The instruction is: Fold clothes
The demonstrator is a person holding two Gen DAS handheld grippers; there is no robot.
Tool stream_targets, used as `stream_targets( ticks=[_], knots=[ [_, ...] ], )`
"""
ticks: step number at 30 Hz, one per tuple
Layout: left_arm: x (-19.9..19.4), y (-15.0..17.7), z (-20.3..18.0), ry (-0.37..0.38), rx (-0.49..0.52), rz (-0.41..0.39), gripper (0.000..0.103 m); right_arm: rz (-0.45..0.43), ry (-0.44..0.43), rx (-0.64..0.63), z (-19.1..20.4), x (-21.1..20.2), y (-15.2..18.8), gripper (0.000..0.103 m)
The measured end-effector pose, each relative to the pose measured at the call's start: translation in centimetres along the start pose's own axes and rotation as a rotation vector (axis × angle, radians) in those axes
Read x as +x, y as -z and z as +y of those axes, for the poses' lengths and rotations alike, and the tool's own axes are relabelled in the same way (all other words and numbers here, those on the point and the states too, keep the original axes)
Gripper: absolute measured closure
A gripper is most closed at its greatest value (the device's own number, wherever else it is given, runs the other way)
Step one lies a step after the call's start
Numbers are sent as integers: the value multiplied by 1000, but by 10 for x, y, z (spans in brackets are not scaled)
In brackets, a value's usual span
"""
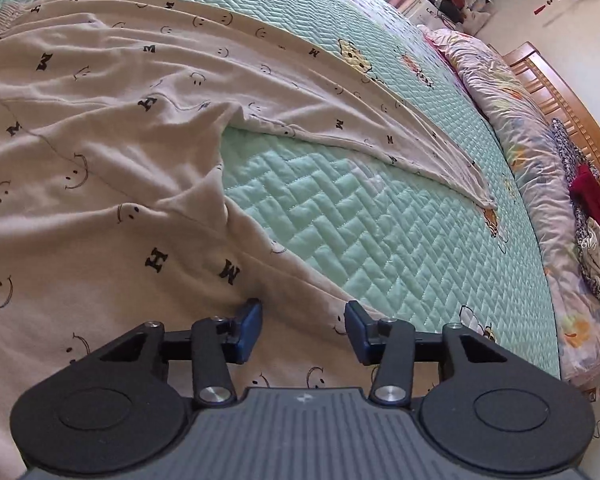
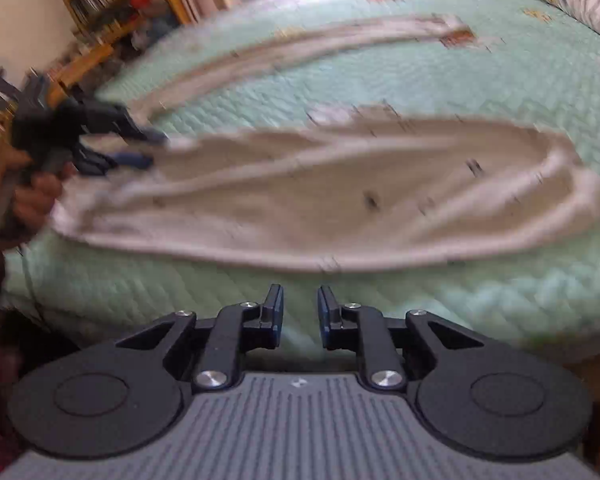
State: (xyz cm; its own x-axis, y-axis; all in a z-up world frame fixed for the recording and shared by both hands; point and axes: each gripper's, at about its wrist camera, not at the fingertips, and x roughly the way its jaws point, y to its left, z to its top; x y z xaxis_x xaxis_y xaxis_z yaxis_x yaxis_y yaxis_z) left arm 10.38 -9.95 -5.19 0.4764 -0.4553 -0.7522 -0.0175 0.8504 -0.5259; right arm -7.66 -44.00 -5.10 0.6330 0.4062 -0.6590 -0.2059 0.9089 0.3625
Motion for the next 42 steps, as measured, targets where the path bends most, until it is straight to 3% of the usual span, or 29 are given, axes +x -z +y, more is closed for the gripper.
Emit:
stream_targets(
  ticks=[4,5,7,10,14,16,19,21,26,30,32,35,40,42],
  knots=[
    [1,0,3,16,-18,-6,51,-81,-131,-56,29,34,-28,73],
    [1,0,5,26,-26,-5,51,-64,-133,-68,34,46,-29,71],
    [1,-1,11,51,-42,-2,52,73,-88,-67,40,76,-20,71],
    [-3,1,19,86,-55,-1,55,61,-72,-142,48,70,-7,71],
    [-28,9,19,115,0,-37,52,91,-136,-88,43,61,-22,71],
    [-44,11,22,120,42,-67,49,49,-175,-78,43,63,-38,71],
    [-64,6,32,27,60,-141,39,-29,-188,-102,49,76,-68,71],
    [-65,-3,40,-55,49,-148,39,-69,-168,-138,60,94,-90,71],
    [-57,-18,57,-172,2,-109,39,-123,-51,-276,104,163,-149,68],
    [-49,-17,54,-234,48,-87,39,-161,-64,-317,127,218,-191,58],
    [-44,-15,48,-267,75,-84,39,-131,-27,-329,130,247,-200,57],
    [-38,-12,41,-302,115,-79,37,13,36,-338,119,287,-195,57],
    [-36,-12,38,-310,136,-67,30,20,-8,-310,103,260,-185,57],
    [-34,-12,36,-315,139,-63,27,-18,-46,-290,102,252,-191,57]
  ],
)
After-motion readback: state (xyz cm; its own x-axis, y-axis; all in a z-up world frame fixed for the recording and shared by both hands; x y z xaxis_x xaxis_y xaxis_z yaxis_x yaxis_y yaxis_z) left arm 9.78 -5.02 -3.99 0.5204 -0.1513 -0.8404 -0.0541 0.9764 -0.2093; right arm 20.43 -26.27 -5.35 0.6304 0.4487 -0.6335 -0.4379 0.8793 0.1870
